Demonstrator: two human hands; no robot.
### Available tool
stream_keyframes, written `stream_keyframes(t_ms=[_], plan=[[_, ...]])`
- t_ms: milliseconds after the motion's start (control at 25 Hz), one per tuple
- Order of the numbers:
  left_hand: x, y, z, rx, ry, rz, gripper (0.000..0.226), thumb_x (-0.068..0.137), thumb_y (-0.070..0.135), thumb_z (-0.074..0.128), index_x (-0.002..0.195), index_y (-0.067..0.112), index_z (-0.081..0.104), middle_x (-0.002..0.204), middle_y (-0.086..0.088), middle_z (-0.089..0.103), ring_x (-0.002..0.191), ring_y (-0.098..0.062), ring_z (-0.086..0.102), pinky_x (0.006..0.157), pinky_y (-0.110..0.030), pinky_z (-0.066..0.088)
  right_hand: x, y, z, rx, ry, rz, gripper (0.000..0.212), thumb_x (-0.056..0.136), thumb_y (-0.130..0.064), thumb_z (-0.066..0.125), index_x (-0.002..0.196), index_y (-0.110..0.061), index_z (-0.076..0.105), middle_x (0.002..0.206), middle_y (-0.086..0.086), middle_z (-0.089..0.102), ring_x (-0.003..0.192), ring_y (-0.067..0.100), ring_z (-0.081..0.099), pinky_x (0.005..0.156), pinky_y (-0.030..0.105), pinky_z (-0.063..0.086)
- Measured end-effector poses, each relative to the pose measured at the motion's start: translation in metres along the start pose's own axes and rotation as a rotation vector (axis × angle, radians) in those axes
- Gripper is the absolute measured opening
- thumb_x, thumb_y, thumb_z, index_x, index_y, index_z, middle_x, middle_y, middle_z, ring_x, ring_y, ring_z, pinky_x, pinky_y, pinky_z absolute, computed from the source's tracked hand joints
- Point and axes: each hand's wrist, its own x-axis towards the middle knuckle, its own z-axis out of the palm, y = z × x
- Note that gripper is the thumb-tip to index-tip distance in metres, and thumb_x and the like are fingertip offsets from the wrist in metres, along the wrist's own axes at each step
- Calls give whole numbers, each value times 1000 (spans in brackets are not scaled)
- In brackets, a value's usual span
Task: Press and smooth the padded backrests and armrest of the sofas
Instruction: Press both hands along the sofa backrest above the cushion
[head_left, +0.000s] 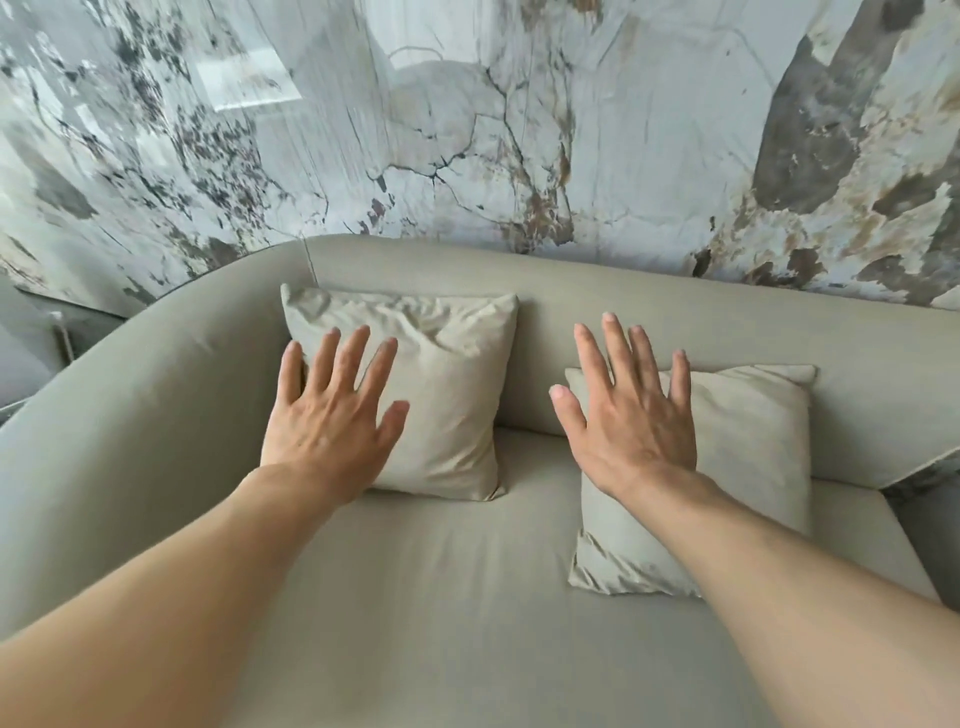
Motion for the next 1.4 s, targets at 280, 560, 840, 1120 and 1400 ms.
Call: stream_keyframes(t_ms=[280,560,840,1120,1400], plan=[[79,-51,17,33,14,-21,71,89,59,7,152,30,-5,163,-1,5,149,-24,-3,118,-48,-9,77,-46,35,68,1,32,72,87,-62,-1,152,-31,-2,163,-3,-1,149,21,-1,112,49,-13],[163,-70,43,22,0,17,69,89,60,0,152,34,-4,163,4,1,149,-21,-8,117,-46,-16,158,-73,73,159,-43,58,73,87,-64,-4,152,-32,-4,163,-4,-6,148,19,-8,113,49,-15],[251,-82,117,-7,-24,111,71,84,62,-8,150,36,-11,163,6,-4,148,-19,-13,117,-44,-17,212,-87,132,219,-96,107,76,83,-68,-8,151,-35,-8,162,-7,-12,147,15,-13,116,50,-12],[328,-86,221,-199,-7,75,68,89,66,3,151,39,-5,164,5,0,149,-20,-9,119,-47,-11,277,-121,223,147,-73,195,71,88,-65,4,151,-35,-7,162,-7,-8,147,15,-13,116,49,-13],[330,-76,265,-233,199,52,72,88,57,33,152,28,20,158,-6,25,146,-33,17,117,-54,2,275,-130,262,25,167,222,70,92,-54,24,154,-24,12,161,4,15,148,27,10,116,58,9]])
